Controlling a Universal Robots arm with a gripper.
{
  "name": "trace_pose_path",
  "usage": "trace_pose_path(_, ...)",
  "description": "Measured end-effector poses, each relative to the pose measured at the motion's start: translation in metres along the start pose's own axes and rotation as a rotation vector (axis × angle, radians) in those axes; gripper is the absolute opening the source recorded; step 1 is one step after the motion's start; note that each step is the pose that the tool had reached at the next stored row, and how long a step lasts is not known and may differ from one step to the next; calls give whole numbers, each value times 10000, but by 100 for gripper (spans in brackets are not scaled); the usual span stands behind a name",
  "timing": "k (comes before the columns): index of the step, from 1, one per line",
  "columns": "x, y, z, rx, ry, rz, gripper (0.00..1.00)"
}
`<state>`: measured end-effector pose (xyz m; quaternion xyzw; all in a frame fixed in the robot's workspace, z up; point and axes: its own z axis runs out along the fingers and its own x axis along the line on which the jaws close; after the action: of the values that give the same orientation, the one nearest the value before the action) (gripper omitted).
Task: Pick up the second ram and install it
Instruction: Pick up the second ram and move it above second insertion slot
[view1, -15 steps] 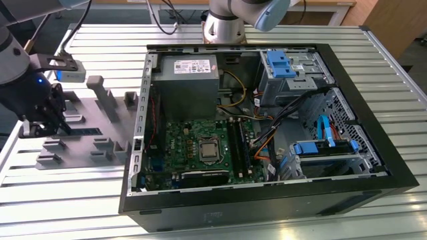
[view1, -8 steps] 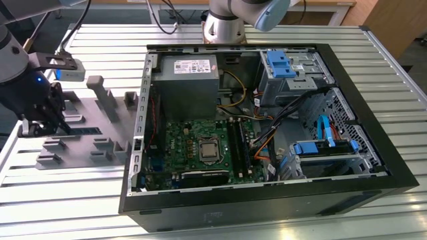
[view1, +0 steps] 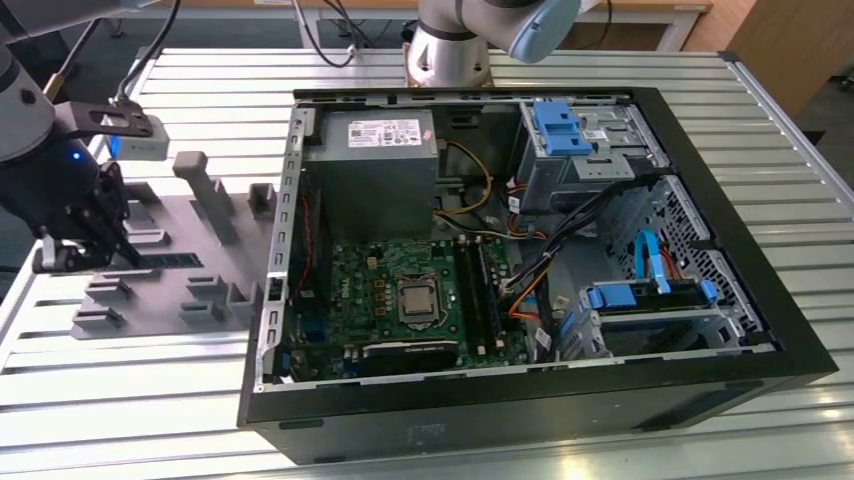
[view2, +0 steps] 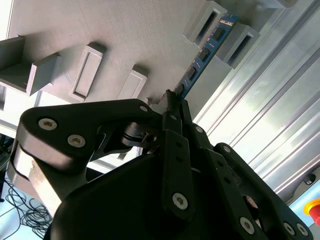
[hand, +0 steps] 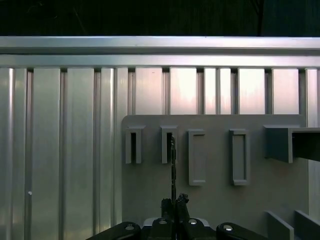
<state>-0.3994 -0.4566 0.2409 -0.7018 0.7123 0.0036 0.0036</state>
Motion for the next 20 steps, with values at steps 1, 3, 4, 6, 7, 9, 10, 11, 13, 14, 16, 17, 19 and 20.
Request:
trace_pose_path(1, 0, 0, -3, 1, -1, 0, 14)
trace_pose_path(3, 0, 0, -12, 0, 0, 0, 14)
trace_pose_path(4, 0, 0, -15, 1, 0, 0, 14)
trace_pose_path(6, 0, 0, -23, 1, -1, 0, 14)
trace_pose_path(7, 0, 0, -27, 0, 0, 0, 14)
trace_pose_path(9, 0, 0, -34, 1, 0, 0, 14)
trace_pose_path(10, 0, 0, -38, 0, 0, 0, 14)
trace_pose_path(11, 0, 0, -42, 0, 0, -1, 14)
trace_pose_path(13, -1, 0, -50, 0, 0, 0, 14)
trace_pose_path(14, -1, 0, -54, 1, -1, 0, 14)
trace_pose_path(16, -1, 0, -62, 1, 0, 0, 14)
trace_pose_path(17, -1, 0, -66, 1, -1, 0, 14)
trace_pose_path(19, -1, 0, -74, 0, 0, 0, 14)
trace_pose_path(20, -1, 0, -78, 0, 0, 0, 14)
